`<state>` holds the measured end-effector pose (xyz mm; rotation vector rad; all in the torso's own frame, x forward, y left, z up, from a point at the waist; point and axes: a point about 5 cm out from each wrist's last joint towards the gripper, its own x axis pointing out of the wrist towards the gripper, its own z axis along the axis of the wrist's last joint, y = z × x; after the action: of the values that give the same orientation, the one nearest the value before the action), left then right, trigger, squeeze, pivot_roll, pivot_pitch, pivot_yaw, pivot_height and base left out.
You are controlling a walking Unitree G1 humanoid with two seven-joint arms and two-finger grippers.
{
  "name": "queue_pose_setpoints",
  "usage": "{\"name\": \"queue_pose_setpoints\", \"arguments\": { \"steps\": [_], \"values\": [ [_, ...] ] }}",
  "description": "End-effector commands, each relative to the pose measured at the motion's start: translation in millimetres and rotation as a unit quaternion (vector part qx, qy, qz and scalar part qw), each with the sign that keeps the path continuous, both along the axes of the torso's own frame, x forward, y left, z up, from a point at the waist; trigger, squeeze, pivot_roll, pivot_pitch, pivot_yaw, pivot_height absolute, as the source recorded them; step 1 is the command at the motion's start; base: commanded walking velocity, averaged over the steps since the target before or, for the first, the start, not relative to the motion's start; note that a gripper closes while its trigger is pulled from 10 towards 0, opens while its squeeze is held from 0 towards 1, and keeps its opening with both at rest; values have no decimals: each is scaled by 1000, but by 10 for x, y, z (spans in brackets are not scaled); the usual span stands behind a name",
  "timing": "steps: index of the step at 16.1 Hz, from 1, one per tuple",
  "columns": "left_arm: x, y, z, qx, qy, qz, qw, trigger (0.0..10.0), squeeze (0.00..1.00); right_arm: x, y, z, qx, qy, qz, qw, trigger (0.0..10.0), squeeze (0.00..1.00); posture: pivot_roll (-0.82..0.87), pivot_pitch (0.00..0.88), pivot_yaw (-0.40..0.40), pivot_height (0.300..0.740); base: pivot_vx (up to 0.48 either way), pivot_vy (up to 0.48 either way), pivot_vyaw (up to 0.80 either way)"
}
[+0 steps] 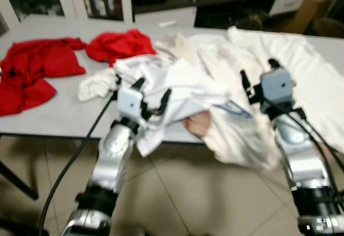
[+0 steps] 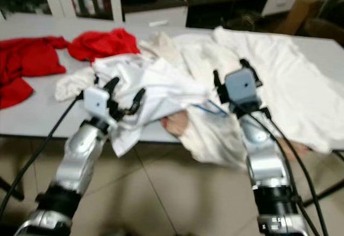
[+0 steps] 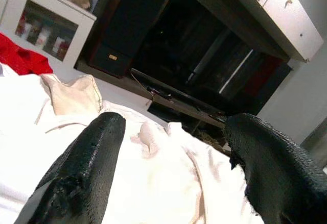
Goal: Hang hanger
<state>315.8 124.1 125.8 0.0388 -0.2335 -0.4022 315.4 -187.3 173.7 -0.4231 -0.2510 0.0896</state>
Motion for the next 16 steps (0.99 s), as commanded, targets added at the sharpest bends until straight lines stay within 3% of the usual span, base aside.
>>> {"name": "queue_pose_setpoints", "arguments": {
  "steps": [1,11,16],
  "values": [
    [27,0,63,0,-10,0,1000,10000,0,11,-5,45,1,-6,-1,1000,10000,0,150,4,-26,740,0,0,0],
    [50,35,68,-8,-5,10,1000,10000,0,26,12,30,5,-2,1,1000,10000,0,155,0,-23,740,0,0,0],
    [72,123,113,-34,-10,51,998,10000,0,29,0,14,20,1,-1,1000,10000,0,159,0,-26,740,0,0,0]
  ]
}}
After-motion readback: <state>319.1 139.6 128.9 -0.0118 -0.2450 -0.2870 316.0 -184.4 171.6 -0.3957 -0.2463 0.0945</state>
